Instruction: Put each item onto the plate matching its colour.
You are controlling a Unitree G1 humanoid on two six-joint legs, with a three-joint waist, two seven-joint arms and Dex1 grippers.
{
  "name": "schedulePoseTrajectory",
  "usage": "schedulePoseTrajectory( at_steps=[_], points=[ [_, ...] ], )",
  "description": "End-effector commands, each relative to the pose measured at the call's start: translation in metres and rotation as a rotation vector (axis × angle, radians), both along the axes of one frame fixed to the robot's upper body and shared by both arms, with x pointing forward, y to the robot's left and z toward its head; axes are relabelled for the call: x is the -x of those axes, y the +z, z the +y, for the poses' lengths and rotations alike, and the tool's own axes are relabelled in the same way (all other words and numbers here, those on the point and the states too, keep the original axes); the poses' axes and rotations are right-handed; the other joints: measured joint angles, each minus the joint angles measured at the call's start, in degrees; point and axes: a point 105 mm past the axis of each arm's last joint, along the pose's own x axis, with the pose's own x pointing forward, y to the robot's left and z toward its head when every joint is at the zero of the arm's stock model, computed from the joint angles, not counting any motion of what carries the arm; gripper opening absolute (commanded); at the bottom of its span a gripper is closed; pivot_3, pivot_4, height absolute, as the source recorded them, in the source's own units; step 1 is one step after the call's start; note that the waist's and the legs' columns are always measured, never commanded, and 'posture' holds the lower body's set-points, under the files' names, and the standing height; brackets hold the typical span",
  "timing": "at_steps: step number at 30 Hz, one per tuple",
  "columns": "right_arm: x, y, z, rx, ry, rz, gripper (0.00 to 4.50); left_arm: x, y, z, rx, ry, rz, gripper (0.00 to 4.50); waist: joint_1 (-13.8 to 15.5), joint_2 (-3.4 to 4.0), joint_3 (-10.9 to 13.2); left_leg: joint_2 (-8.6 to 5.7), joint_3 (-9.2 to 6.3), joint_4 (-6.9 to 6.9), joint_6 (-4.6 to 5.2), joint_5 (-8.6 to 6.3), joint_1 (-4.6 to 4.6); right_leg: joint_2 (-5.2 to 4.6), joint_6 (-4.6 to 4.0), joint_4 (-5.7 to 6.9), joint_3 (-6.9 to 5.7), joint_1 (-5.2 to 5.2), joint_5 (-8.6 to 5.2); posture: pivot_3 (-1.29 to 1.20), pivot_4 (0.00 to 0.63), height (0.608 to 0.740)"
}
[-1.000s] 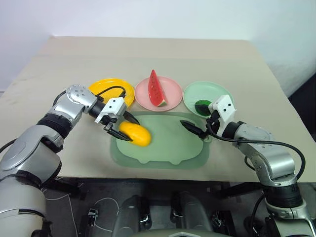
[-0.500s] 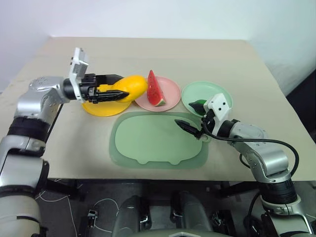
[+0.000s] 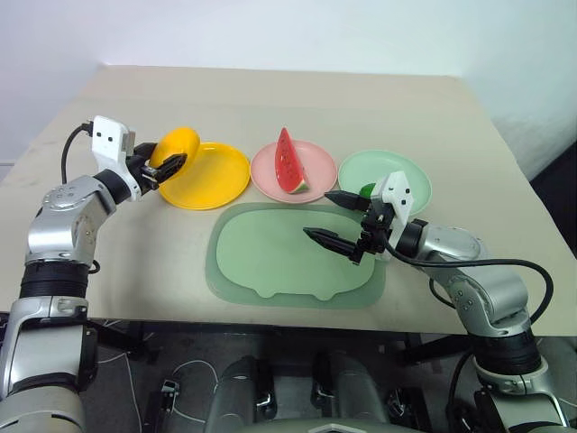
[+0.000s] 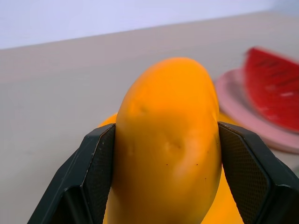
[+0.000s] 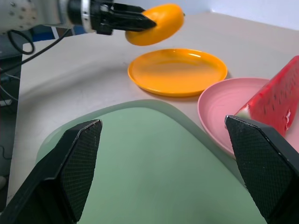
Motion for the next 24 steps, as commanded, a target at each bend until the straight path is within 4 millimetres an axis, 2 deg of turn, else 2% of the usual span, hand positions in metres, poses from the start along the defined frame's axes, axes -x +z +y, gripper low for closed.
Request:
schedulePoseTrajectory(
  at_steps=[1,9,12,14,15,17,22,24],
  points=[
    [0.005,0.007,0.007,0.015,0.022,-0.063,4.5,-0.01,0.011,-0.005,-0.018,0.031,-0.042,3.03,-0.1,0.0,0.0,0.0,0.02,-0.01,0.0,0.0,0.0,0.0,0.01,0.0,0.0,-0.01,0.0,0.0,0.15,0.696],
    [0.003,0.006,0.005,0.034,-0.015,-0.075,4.5,-0.025,-0.013,-0.02,-0.016,0.023,0.062,3.03,-0.3,0.0,0.0,0.02,0.06,-0.03,-0.01,0.0,-0.01,0.01,0.03,0.01,0.01,-0.06,0.02,0.0,0.15,0.696],
    [0.005,0.006,0.002,0.038,-0.029,-0.077,4.5,-0.025,-0.015,-0.022,0.019,0.008,0.081,3.03,-0.3,0.0,0.0,0.02,0.06,-0.02,-0.01,0.0,-0.01,0.0,0.03,0.0,0.01,-0.06,0.02,0.0,0.15,0.696],
    [0.005,0.006,0.002,0.042,-0.036,-0.078,4.5,-0.025,-0.015,-0.025,0.038,-0.016,0.077,3.73,-0.2,0.0,0.0,0.02,0.06,-0.03,-0.01,0.0,-0.02,-0.02,0.03,-0.01,0.01,-0.08,0.02,0.0,0.15,0.696],
    [0.005,0.007,0.001,0.044,-0.039,-0.079,4.5,-0.024,-0.015,-0.028,0.043,-0.032,0.079,3.89,-0.2,0.0,0.0,0.02,0.06,-0.03,-0.02,0.0,-0.02,-0.02,0.02,0.0,0.01,-0.08,0.02,0.0,0.15,0.696],
    [0.005,0.007,0.001,0.045,-0.042,-0.082,4.5,-0.022,-0.014,-0.032,0.054,-0.056,0.079,4.48,-0.2,0.0,0.0,0.02,0.06,-0.02,-0.02,0.0,-0.02,-0.04,0.02,0.0,0.01,-0.08,0.02,0.0,0.15,0.696],
    [0.002,0.006,-0.001,0.049,-0.056,-0.088,4.5,-0.009,-0.009,-0.034,0.048,-0.122,0.066,4.48,-0.3,0.0,0.0,0.02,0.06,-0.03,-0.02,0.0,-0.01,-0.04,0.01,0.0,0.01,-0.08,0.02,0.0,0.15,0.696],
    [0.001,0.007,-0.002,0.039,-0.065,-0.094,4.5,0.0,-0.002,-0.027,0.04,-0.122,0.043,4.48,-0.5,0.0,0.0,0.02,0.06,-0.05,-0.02,0.0,-0.01,-0.04,0.01,0.01,0.01,-0.1,0.01,0.0,0.15,0.696]
  ],
)
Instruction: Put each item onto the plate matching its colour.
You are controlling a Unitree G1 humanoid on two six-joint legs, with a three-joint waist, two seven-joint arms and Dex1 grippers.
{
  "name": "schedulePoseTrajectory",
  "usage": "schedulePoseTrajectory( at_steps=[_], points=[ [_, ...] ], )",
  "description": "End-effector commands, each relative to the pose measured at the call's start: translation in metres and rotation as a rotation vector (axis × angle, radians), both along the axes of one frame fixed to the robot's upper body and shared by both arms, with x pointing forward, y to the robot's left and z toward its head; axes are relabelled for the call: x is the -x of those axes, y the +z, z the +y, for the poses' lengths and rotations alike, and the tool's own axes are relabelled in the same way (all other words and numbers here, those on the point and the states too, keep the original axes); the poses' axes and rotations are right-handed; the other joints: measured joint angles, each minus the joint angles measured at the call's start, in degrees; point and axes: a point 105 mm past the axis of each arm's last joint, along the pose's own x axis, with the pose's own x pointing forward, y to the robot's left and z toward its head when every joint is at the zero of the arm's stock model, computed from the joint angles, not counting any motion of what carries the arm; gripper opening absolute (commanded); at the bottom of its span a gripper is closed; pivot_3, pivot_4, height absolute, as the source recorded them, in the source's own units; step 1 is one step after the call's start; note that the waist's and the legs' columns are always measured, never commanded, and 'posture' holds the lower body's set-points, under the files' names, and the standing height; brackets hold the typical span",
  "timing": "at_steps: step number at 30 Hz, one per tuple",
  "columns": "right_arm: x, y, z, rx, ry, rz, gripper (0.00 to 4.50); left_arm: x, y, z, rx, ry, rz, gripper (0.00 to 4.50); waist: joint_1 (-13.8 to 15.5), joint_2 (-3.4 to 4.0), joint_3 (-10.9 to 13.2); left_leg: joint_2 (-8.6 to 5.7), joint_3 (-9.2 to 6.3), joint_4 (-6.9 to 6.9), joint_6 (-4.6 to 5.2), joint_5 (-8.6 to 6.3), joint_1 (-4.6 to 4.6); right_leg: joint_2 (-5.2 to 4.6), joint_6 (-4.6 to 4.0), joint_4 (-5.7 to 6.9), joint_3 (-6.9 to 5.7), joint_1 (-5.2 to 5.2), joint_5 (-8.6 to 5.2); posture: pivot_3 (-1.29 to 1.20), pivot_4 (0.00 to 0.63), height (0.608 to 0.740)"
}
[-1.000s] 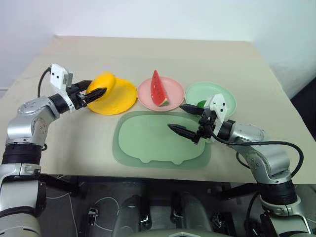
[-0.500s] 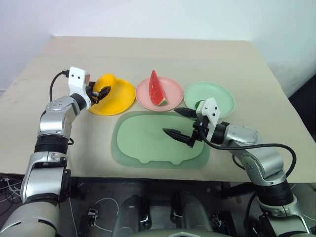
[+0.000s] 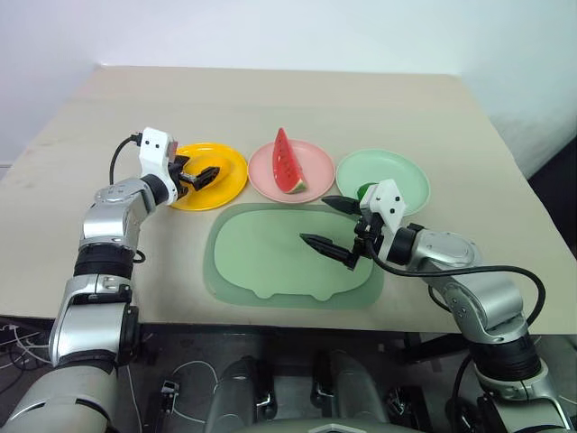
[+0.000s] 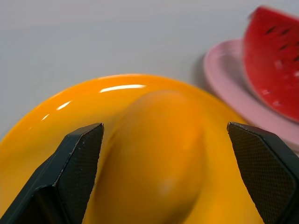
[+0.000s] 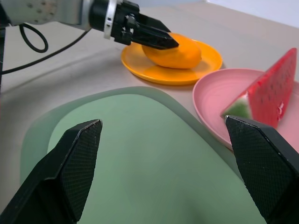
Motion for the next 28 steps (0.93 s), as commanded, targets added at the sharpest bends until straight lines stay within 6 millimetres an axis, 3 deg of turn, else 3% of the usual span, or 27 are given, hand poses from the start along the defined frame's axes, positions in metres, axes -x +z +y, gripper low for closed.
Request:
schedulePoseTrajectory(
  at_steps=[1,6,13,18,23,28],
  points=[
    [0.0,0.012,-0.004,-0.025,-0.014,-0.06,4.5,0.015,0.03,0.013,-0.003,-0.009,-0.098,4.48,-0.1,0.0,0.0,0.01,0.0,-0.01,0.0,0.0,0.0,0.01,0.0,0.0,0.0,-0.01,0.0,0.0,0.15,0.696],
    [0.003,0.008,-0.007,-0.038,-0.018,-0.053,4.5,0.047,0.055,0.031,-0.017,-0.028,-0.216,4.48,-0.1,0.0,0.0,0.02,0.01,-0.06,-0.04,0.02,0.01,0.01,0.0,0.0,0.01,-0.02,0.0,0.0,0.15,0.696],
    [0.004,0.006,-0.008,-0.089,-0.019,-0.041,4.5,0.091,0.066,0.039,0.016,-0.044,-0.411,4.48,0.2,0.03,0.0,-0.02,0.01,-0.07,-0.05,0.01,0.05,-0.07,-0.15,-0.09,0.02,0.04,-0.08,0.0,0.15,0.696],
    [-0.004,0.005,-0.008,-0.125,-0.05,-0.039,4.5,0.108,0.044,0.043,0.14,-0.031,-0.383,4.48,0.2,0.02,0.0,-0.01,0.01,-0.12,-0.08,0.03,0.07,-0.03,-0.16,-0.06,0.02,0.04,-0.08,0.0,0.15,0.696],
    [-0.005,0.007,-0.016,-0.138,-0.056,-0.024,4.5,0.132,0.018,0.027,0.134,-0.085,-0.327,4.48,0.3,0.03,0.0,-0.01,0.04,-0.18,-0.08,0.03,0.06,-0.04,-0.16,-0.09,0.03,0.01,-0.08,0.0,0.15,0.696],
    [-0.009,0.007,-0.024,-0.133,-0.063,-0.018,4.5,0.135,0.002,0.025,0.102,-0.087,-0.286,4.48,0.4,0.03,0.0,-0.01,0.03,-0.18,-0.09,0.03,0.07,-0.04,-0.14,-0.12,0.03,0.02,-0.11,0.0,0.15,0.696]
  ],
)
